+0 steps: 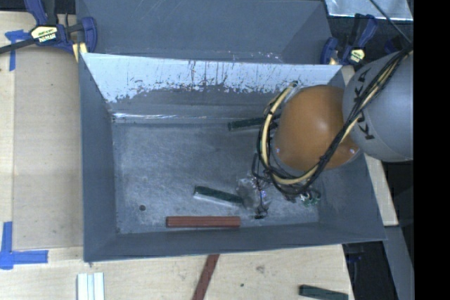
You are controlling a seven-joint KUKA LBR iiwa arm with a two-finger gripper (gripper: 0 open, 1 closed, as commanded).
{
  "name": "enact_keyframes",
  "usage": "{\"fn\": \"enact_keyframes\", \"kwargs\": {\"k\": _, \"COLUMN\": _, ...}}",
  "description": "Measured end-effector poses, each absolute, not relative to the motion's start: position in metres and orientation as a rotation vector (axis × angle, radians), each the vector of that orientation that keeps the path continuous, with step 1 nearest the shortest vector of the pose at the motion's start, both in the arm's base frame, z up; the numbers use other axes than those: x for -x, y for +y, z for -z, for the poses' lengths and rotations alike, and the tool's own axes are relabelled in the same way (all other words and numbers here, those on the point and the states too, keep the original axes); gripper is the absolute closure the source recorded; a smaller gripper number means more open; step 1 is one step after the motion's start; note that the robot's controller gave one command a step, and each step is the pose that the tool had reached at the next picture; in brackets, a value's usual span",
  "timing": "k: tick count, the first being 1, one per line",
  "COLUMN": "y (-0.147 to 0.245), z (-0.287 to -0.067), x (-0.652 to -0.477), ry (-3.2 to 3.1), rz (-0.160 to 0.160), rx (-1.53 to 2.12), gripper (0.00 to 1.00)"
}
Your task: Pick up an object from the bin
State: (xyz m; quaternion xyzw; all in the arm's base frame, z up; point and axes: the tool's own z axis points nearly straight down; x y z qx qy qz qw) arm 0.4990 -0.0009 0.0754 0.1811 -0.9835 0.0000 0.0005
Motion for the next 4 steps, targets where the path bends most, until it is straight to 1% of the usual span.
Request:
{"fn": "enact_keyframes", "kwargs": {"k": 1, "y": -0.001, "z": -0.075, "x": -0.499, "ry": -3.089, "rz": 0.000, "rx": -0.568, "gripper": 1.00}}
{"fn": "enact_keyframes", "kwargs": {"k": 2, "y": 0.007, "z": -0.117, "x": -0.510, "ry": -3.102, "rz": 0.001, "rx": -0.476, "gripper": 1.00}}
{"fn": "enact_keyframes", "kwargs": {"k": 3, "y": 0.039, "z": -0.089, "x": -0.500, "ry": -3.105, "rz": 0.002, "rx": -0.468, "gripper": 0.00}}
{"fn": "enact_keyframes", "kwargs": {"k": 4, "y": 0.039, "z": -0.091, "x": -0.501, "ry": -3.109, "rz": 0.001, "rx": -0.464, "gripper": 0.00}}
